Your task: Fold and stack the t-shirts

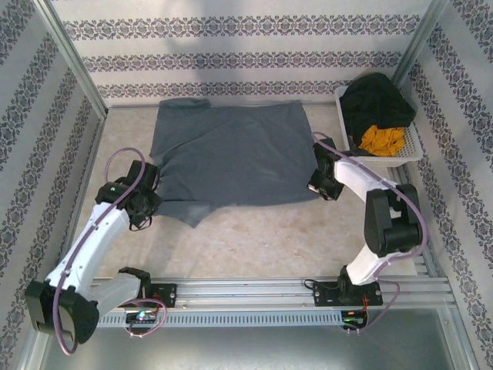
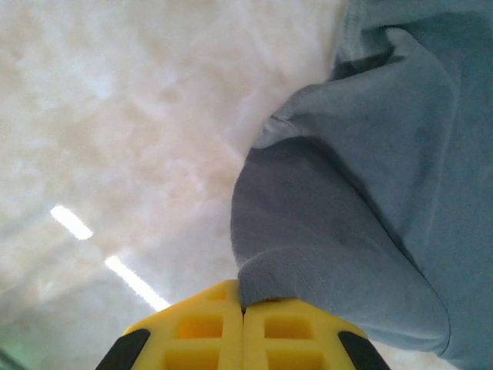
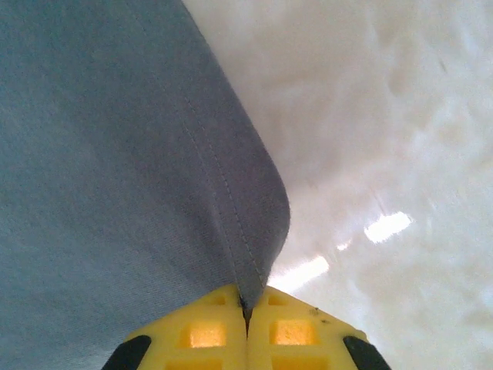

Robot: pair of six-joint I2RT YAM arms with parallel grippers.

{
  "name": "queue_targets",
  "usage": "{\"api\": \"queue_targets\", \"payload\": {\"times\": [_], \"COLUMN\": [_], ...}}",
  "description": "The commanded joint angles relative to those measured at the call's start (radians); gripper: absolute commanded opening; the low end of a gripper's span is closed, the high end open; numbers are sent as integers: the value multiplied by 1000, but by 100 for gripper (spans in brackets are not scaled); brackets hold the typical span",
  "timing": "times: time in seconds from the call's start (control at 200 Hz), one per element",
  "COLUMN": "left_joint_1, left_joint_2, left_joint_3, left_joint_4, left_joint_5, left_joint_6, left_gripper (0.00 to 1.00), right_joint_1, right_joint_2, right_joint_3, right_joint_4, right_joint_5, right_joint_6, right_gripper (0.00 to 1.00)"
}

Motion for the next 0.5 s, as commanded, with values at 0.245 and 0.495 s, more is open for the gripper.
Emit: {"api": "queue_targets", "payload": {"times": [0.245,0.495], "left_joint_1": [-20,-51], "left_joint_2": [-194,-244], "left_joint_3": [-69,-158], "left_joint_4": [-253,-132], "left_joint_5": [-5,117], "left_joint_6": [-151,-135], "left_gripper": [0,0], "right_joint_1": [52,84], "right_joint_2": [-326,-437], "right_joint_3": [-271,-365], "right_joint_4": [-102,-119], "right_joint_5": [13,-42], "right_joint_6": [-31,-17], "right_gripper": [0,0]}}
